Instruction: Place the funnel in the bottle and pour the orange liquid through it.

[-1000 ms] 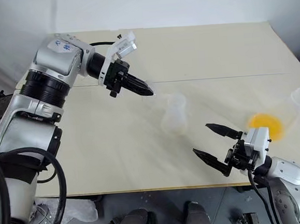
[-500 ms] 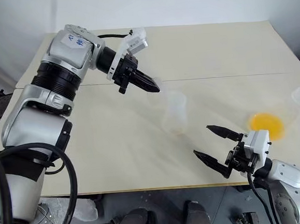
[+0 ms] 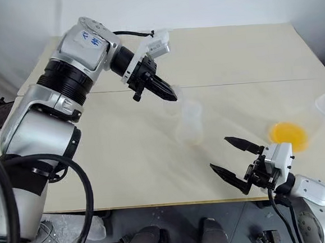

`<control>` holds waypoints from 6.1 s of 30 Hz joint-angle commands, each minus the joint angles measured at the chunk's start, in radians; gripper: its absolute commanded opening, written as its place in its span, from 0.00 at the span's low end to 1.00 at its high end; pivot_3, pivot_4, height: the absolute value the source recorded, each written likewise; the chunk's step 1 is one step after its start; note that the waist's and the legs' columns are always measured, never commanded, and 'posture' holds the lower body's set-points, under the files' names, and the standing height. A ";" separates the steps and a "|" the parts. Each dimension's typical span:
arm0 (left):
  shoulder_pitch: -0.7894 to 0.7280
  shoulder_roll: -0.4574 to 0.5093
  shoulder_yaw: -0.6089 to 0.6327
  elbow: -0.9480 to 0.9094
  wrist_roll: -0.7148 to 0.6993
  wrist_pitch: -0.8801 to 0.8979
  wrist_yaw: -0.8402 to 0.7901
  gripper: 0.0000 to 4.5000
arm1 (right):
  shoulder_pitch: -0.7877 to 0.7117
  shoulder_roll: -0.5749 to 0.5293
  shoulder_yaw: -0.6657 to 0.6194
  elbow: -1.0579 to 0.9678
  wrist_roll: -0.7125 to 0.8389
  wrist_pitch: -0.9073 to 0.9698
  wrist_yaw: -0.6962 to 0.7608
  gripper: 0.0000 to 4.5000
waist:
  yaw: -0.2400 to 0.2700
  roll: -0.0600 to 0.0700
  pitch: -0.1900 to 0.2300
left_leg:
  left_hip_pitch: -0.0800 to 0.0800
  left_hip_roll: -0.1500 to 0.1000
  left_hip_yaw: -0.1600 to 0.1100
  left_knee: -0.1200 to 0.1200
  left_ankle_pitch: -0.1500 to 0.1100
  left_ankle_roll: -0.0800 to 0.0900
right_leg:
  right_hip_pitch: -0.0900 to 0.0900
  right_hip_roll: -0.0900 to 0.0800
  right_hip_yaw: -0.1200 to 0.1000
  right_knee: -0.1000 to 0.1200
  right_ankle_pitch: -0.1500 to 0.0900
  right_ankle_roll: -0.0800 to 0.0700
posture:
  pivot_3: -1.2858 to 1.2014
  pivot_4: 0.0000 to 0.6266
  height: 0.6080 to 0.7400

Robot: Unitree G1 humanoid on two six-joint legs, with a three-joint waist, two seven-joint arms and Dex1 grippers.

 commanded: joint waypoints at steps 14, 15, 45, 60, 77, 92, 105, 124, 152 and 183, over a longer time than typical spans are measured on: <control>-0.112 -0.037 -0.118 0.082 -0.028 -0.101 -0.112 0.01 | 0.020 0.020 0.005 -0.021 -0.013 -0.041 0.003 1.00 | 0.001 0.000 0.000 | 0.000 0.000 0.000 0.000 0.000 0.000 | 0.000 0.000 0.000 0.000 0.000 0.000 | 0.52 0.24 1.00; -0.116 -0.042 -0.124 0.089 -0.030 -0.105 -0.112 0.01 | 0.023 0.022 0.005 -0.024 -0.014 -0.042 0.002 1.00 | 0.000 0.000 0.000 | 0.000 0.000 0.000 0.000 0.000 0.000 | 0.000 0.000 0.000 0.000 0.000 0.000 | 0.52 0.24 1.00; -0.184 -0.160 -0.055 0.277 0.080 -0.130 -0.112 0.01 | 0.098 0.046 0.011 -0.066 -0.040 -0.081 -0.050 1.00 | 0.001 0.000 0.000 | 0.000 -0.001 0.002 0.001 0.000 0.001 | 0.000 0.000 0.001 0.000 0.000 0.000 | 0.52 0.24 1.00; -0.205 -0.172 0.001 0.331 0.181 -0.124 -0.112 0.43 | 0.076 0.046 0.019 -0.053 -0.051 -0.078 -0.052 1.00 | 0.001 0.000 0.000 | 0.000 -0.001 0.002 0.001 0.000 0.002 | 0.000 0.000 0.001 0.000 0.000 0.000 | 0.52 0.24 1.00; -0.217 -0.193 0.117 0.343 0.261 -0.130 -0.101 0.99 | 0.071 0.054 0.022 -0.053 -0.058 -0.086 -0.066 1.00 | 0.000 0.000 0.000 | 0.001 -0.001 0.002 0.001 0.000 0.002 | 0.000 0.000 0.001 0.001 0.000 0.001 | 0.52 0.24 1.00; -0.210 -0.215 0.243 0.364 0.310 -0.145 0.067 0.99 | 0.066 0.054 0.031 -0.051 -0.063 -0.086 -0.076 1.00 | 0.000 0.000 0.000 | 0.001 -0.001 0.002 0.001 0.000 0.002 | 0.000 0.000 0.001 0.003 0.000 0.001 | 0.52 0.24 1.00; -0.218 -0.207 0.380 0.380 0.301 -0.164 0.254 0.99 | 0.053 0.056 0.038 -0.052 -0.065 -0.081 -0.089 1.00 | 0.000 0.000 0.000 | 0.001 -0.001 0.003 0.002 0.000 0.002 | -0.001 -0.001 0.001 0.005 0.000 0.001 | 0.52 0.24 1.00; 0.123 0.037 0.689 0.094 0.017 -0.473 -0.009 0.99 | 0.071 -0.028 -0.044 -0.076 -0.001 -0.011 -0.089 1.00 | -0.006 0.001 -0.001 | 0.003 0.000 0.005 0.003 0.000 0.002 | -0.003 -0.001 0.003 0.009 0.000 0.001 | 0.52 0.24 1.00; 1.003 0.066 0.653 -0.574 -0.284 -0.606 0.022 0.99 | 0.423 0.220 -0.284 -0.344 -0.085 0.050 -0.530 1.00 | -0.002 0.002 -0.003 | 0.004 -0.002 0.004 0.005 -0.001 0.002 | -0.002 -0.001 0.008 0.011 0.000 0.001 | 0.52 0.24 1.00; 1.085 0.038 0.635 -0.730 -0.342 -0.544 0.097 0.99 | -0.092 -0.008 -0.392 -0.109 -0.145 0.314 -0.793 1.00 | -0.002 0.003 -0.004 | 0.010 -0.001 0.009 0.002 -0.001 0.003 | 0.001 -0.001 0.012 0.010 0.000 0.001 | 0.52 0.24 1.00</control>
